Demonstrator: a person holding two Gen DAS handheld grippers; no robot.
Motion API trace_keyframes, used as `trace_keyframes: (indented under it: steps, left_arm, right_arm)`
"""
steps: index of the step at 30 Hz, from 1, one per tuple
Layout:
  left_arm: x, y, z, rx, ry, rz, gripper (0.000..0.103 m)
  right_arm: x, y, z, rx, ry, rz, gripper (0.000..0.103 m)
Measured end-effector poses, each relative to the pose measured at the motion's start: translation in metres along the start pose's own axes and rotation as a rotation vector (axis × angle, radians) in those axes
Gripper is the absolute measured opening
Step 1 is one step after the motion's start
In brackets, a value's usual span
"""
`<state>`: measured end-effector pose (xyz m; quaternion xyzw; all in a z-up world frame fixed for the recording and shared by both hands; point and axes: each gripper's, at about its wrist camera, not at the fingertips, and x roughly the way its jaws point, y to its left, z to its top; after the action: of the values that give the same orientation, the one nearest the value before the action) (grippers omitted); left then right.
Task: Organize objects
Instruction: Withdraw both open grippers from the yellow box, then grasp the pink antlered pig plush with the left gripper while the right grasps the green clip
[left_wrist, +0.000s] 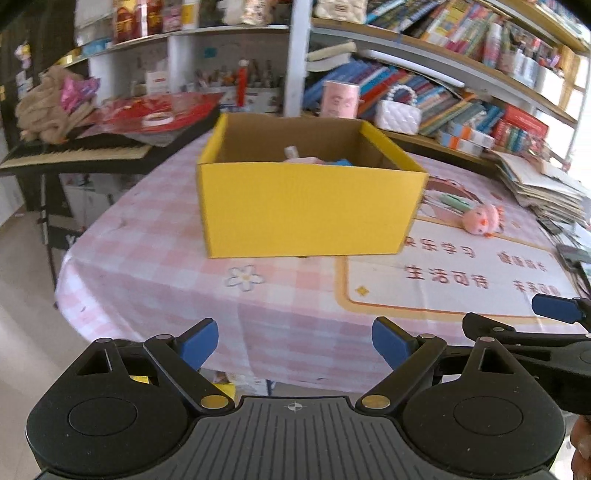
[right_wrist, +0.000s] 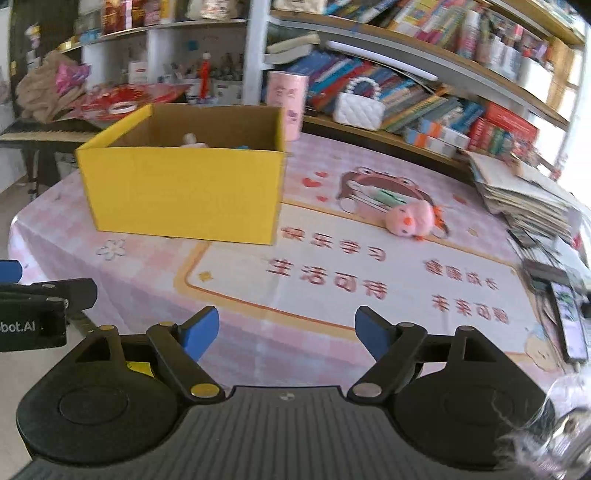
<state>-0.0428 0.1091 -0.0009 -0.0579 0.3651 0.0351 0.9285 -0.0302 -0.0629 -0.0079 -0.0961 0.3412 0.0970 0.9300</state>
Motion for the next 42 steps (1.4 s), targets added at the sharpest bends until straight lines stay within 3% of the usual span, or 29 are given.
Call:
trace_keyframes:
  steps: [19, 30, 42]
  left_arm:
    - [0.046, -0.086, 0.024, 0.136, 0.055, -0.141, 0.092]
    - [0.082, -0.136, 0.046, 0.157, 0.069, -0.164, 0.092]
    - [0.113, -0.192, 0.069, 0.183, 0.061, -0.163, 0.091]
  right_arm:
    - [0.016, -0.085, -0.005, 0.112, 0.049, -0.165, 0.08]
    - [0.055, -0.138, 0.019, 0.121, 0.056, -0.158, 0.079]
    - [0.091, -0.195, 0.049, 0.144, 0.008, -0.103, 0.077]
